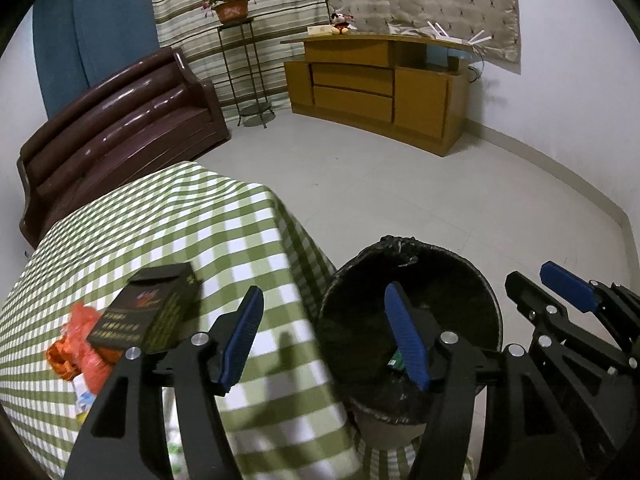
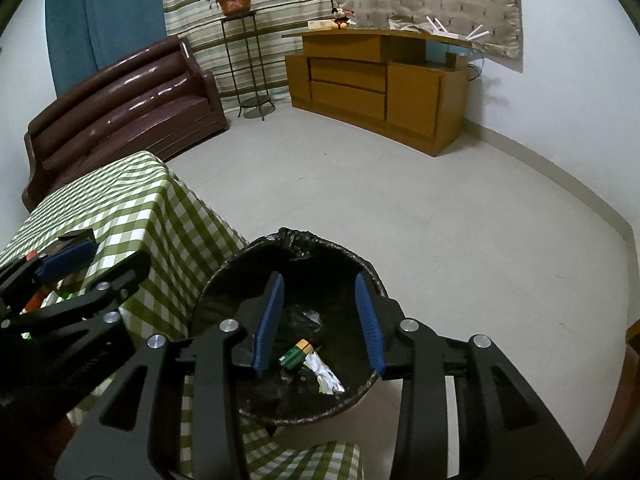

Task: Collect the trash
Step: 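Move both open tools back over the table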

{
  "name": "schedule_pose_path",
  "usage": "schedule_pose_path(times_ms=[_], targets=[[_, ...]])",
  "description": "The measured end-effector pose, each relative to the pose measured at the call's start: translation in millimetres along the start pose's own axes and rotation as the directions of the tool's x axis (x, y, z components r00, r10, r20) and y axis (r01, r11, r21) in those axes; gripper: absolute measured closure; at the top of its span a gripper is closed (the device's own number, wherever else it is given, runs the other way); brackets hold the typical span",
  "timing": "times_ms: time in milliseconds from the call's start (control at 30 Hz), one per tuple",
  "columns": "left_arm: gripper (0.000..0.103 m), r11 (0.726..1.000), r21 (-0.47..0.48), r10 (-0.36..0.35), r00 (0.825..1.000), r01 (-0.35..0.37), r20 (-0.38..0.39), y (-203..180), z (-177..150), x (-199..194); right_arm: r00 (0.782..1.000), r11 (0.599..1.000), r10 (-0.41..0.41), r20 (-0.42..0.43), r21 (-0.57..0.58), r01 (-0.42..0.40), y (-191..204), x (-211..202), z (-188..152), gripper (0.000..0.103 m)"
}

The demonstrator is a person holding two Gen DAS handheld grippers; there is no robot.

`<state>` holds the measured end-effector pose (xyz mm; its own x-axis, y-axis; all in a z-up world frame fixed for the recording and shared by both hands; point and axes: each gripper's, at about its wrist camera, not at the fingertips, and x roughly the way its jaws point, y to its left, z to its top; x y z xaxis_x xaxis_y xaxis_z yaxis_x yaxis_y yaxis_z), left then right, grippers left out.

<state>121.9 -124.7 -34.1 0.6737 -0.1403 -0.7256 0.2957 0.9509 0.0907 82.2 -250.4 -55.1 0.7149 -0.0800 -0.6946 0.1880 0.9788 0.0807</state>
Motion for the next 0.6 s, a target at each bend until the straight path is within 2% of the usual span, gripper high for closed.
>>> schedule_pose_path(times_ms=[333, 600], targets=[[0.041, 0.999, -0.040, 0.024, 1.000, -0.024, 0.003, 38, -19, -37, 1.000, 0.999, 0.022, 0.007, -0.047, -0.022, 28, -24, -9, 0.063], [0.039, 0.992, -0.091, 0.083, 0.996, -0.081, 0.013, 79, -39, -65, 0.998, 0.993, 0.061, 0.014, -0.100, -0.059, 58, -44, -16, 0.062]])
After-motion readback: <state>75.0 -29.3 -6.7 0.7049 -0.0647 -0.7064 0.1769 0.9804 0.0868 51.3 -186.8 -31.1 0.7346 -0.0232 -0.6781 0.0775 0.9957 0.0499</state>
